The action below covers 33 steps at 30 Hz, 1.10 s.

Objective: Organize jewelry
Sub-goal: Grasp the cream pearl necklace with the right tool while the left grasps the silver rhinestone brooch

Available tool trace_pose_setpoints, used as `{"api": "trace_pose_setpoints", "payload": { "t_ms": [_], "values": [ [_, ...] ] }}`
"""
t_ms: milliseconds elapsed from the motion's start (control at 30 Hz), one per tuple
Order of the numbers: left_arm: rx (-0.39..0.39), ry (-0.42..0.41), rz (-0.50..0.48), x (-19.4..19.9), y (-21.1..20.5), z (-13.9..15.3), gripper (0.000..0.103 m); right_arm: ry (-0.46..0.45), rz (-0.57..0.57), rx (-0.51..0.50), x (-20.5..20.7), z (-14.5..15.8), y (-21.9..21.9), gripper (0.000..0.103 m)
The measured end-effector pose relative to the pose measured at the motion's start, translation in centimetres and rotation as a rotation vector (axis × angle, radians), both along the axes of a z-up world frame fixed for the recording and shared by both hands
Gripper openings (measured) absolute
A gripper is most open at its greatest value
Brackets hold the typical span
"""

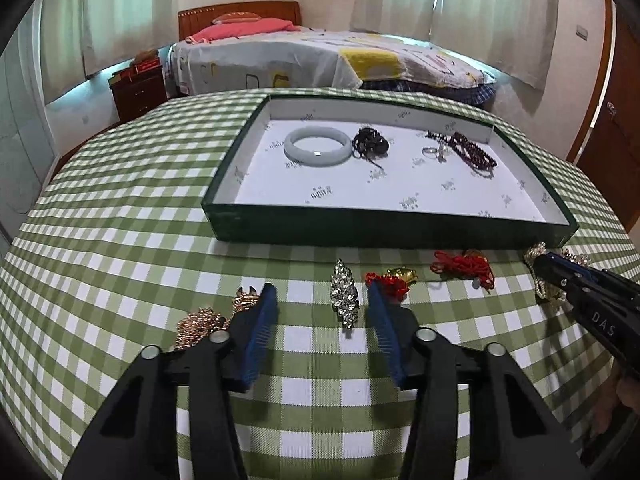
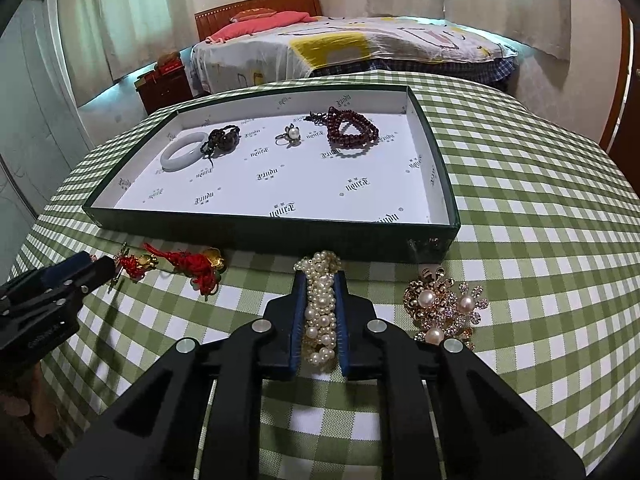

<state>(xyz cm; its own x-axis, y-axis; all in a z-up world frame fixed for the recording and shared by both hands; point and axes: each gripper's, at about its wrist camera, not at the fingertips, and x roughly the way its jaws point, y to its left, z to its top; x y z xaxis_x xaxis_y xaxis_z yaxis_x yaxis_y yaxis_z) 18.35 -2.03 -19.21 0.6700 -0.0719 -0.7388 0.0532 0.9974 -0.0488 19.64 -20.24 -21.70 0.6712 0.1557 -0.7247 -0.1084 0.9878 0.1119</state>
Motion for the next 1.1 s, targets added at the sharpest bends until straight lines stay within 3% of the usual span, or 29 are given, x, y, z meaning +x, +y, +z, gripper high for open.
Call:
{"api": "trace_pose_setpoints", "payload": {
  "t_ms": [367, 500, 1100],
  "values": [
    [-0.003, 0.014, -0.031, 0.4, -0.1, 0.0, 0.028, 0.001, -0.001, 0.007, 0.0, -0.1, -0.1, 0.014],
    [-0.021, 0.017, -0.052, 0.7, -0.1, -0.1, 0.015, 0.001, 0.0, 0.009, 0.0, -0.1, -0.1, 0.014],
    [-0.057, -0.013, -0.041, 0.2, 0.7, 0.7, 0.013, -0.014, 0.003, 0.028, -0.7, -0.1, 0.2, 0.013]
  ]
}}
